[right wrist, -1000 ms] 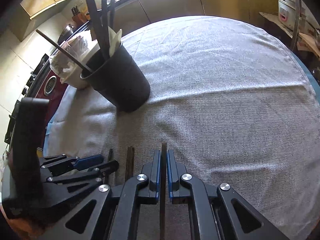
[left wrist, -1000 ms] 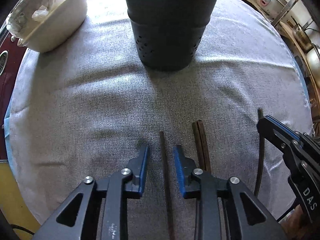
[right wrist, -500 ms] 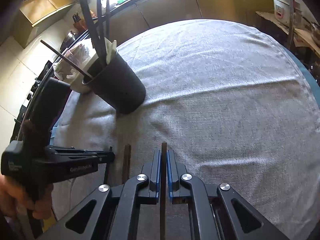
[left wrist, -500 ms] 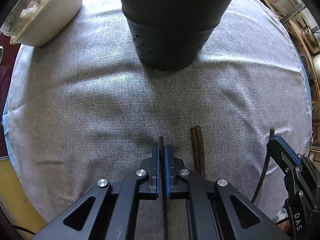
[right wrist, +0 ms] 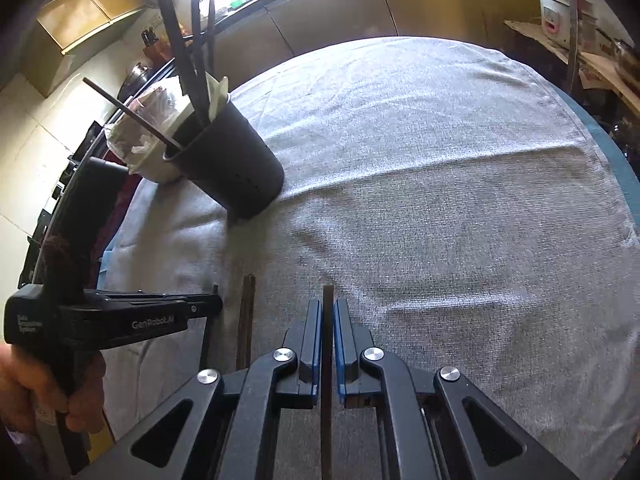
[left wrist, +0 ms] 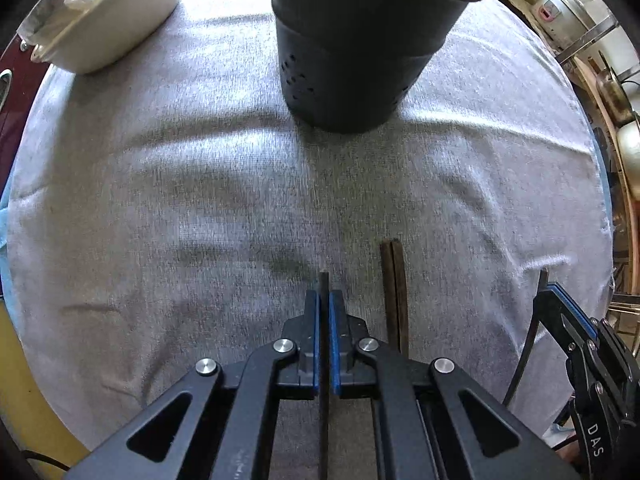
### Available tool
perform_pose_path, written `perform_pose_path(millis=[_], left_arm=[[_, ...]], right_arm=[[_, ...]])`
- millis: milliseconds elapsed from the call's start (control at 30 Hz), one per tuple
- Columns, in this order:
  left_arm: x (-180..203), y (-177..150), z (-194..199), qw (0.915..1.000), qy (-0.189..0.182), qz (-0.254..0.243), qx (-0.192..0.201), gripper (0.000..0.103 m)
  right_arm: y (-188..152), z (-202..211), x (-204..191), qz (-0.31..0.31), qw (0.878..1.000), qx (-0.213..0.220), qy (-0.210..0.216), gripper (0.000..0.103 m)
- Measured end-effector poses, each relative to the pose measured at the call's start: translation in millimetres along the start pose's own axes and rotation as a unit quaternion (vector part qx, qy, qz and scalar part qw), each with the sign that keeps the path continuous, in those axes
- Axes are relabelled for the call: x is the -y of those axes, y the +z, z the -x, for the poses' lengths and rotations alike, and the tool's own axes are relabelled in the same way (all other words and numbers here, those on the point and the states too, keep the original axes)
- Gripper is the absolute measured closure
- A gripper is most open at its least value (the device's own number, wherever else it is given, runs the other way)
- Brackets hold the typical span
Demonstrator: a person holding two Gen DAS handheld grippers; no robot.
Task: Organize utensils
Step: 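Lift both chopsticks and carry them above the black holder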
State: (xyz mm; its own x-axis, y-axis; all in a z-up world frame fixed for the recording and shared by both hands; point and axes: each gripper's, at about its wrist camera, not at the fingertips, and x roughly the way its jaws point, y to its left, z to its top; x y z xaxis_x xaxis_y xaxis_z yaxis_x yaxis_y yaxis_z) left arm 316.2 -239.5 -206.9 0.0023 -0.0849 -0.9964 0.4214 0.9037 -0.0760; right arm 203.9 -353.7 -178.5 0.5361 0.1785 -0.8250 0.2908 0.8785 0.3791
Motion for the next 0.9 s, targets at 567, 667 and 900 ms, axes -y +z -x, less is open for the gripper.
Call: perform_pose_path(millis=[567,667,900], left_arm=[[-34.7,-32.8,65.9,0.998,-0.037,-0.017,0.049,0.099],[-39.8,-49.4,88.3,0.9953,-0.051,-0.027,0.078,0.099],[-40.2,-84.6,147.6,0.9836,-0.06,-0.047,0.164,0.099]], right_arm=[[-5.2,19.2,-18.1,0.018,1.0,0.011,-0.009,0.097],[-4.1,30.6,-28.9,0.029,0.999,0.025,-0.006,0.097],[-3.6,61.9,-53.8,0.058,0.996,0.072,-0.009,0.097]])
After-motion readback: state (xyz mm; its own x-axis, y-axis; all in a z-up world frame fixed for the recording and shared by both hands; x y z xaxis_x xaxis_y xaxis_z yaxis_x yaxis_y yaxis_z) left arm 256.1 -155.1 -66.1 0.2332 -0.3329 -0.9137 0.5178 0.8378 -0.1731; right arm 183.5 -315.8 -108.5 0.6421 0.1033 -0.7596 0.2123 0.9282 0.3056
